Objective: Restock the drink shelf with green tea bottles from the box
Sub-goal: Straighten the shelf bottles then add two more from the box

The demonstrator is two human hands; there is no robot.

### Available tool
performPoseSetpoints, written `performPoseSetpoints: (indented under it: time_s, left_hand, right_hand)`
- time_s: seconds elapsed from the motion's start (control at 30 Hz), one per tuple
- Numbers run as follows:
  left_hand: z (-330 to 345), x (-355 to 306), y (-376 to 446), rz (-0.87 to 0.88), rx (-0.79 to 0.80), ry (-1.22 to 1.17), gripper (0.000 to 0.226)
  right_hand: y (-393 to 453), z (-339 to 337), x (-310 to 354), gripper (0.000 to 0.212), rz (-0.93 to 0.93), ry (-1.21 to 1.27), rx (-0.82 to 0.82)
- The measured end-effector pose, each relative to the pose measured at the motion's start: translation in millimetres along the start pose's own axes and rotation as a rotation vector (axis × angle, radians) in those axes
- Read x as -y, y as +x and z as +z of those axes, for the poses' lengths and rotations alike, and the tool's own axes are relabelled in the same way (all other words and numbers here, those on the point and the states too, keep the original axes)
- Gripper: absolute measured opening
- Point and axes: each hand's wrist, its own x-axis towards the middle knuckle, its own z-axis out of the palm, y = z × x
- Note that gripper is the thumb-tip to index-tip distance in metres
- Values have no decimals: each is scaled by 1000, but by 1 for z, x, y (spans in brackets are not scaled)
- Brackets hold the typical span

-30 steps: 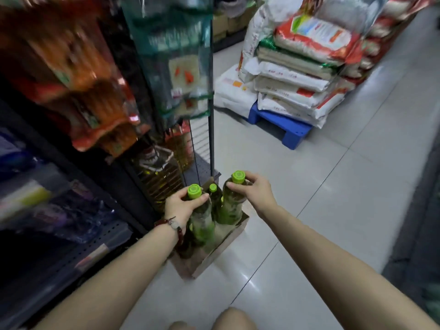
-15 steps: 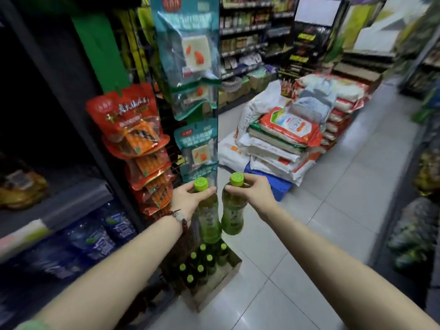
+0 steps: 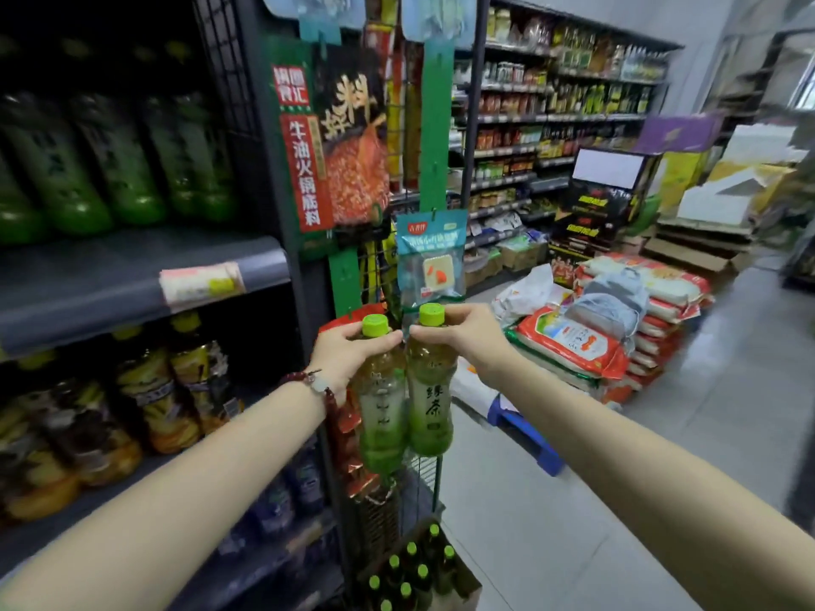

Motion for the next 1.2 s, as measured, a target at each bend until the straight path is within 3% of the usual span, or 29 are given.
performPoseSetpoints:
  time_s: [0.27,0.63,0.87,1.07,1.2]
  left_hand:
    - [-37,-75,-16,31,-123,-7,27]
    - [-87,-155,-52,80,-309,-39,38]
    - [-135,-208,-72,161,-410,20,28]
    - [-170,-249,-86,209,-405,-10,14]
    - [-187,-269,-93,274,-462,19,22]
  right_hand:
    - [31,30,74,31,-83,-79,130]
    - [48,76,157,35,-389,-178,286]
    - [51,125,210,47,-547,-114,341]
    - [61,166,256,33,-600,-30,404]
    - [66,188,273,35,-626,20,414]
